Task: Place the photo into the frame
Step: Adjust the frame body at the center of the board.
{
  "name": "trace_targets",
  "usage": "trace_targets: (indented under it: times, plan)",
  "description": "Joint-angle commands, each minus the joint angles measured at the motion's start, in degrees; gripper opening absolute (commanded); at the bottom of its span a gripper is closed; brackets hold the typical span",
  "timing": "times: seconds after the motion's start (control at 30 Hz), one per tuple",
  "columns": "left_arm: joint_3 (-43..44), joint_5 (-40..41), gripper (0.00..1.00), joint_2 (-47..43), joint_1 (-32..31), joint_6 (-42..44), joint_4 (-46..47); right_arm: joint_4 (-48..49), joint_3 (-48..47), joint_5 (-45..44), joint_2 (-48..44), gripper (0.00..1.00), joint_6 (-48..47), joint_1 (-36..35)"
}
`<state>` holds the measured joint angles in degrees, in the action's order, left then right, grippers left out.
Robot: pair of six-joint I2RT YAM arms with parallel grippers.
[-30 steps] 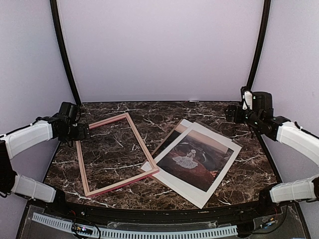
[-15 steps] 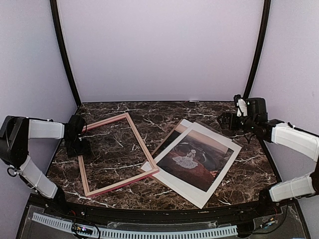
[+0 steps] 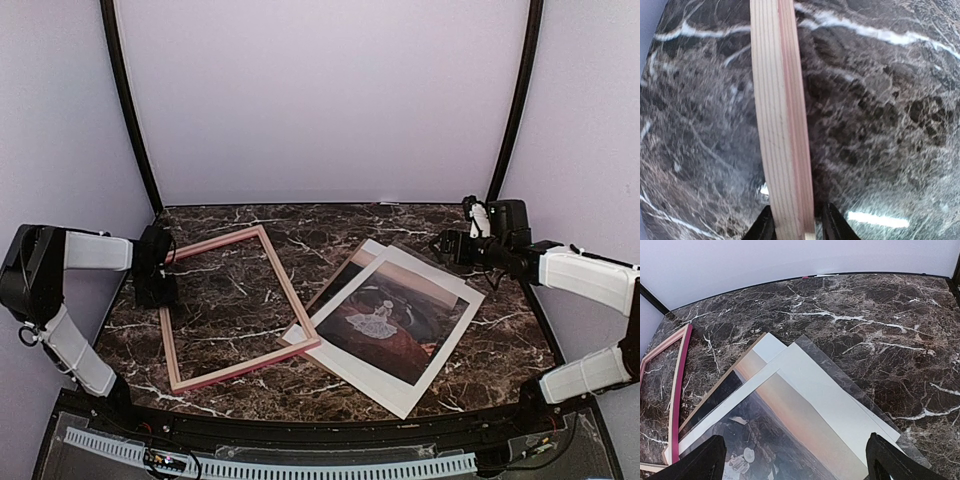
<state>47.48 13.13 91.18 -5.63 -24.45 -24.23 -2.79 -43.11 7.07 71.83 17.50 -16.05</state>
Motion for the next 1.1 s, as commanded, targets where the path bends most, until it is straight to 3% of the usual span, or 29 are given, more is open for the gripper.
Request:
trace_targets:
  times: [0.0,0.23,0.63,0.8,1.07]
  plan:
    - [4.6,1.2,0.32,3.8,0.3,5.7,-4.0,1.5,0.4,0.5,0.5,0.99,1.1,0.1]
    - [14.3,4.4,0.26,10.9,0.5,16.0,-6.0,0.4,-0.3,0.5,1.6,0.99,1.1,0.1]
    - [26.0,-0.2,0.21,20.1,5.3,33.4,-7.6,-1.0,-0.6,-1.0,2.2,0.99,0.4,0.1]
    - [29.7,-0.5,0.21,23.2,7.7,36.8,-8.4,-2.6,-0.7,-1.9,2.7,0.99,0.5,0.1]
    - [30.6,-2.3,0.23,24.0,7.4,34.8,-9.8,-6.0,0.2,-2.6,2.8,0.99,1.0,0.1]
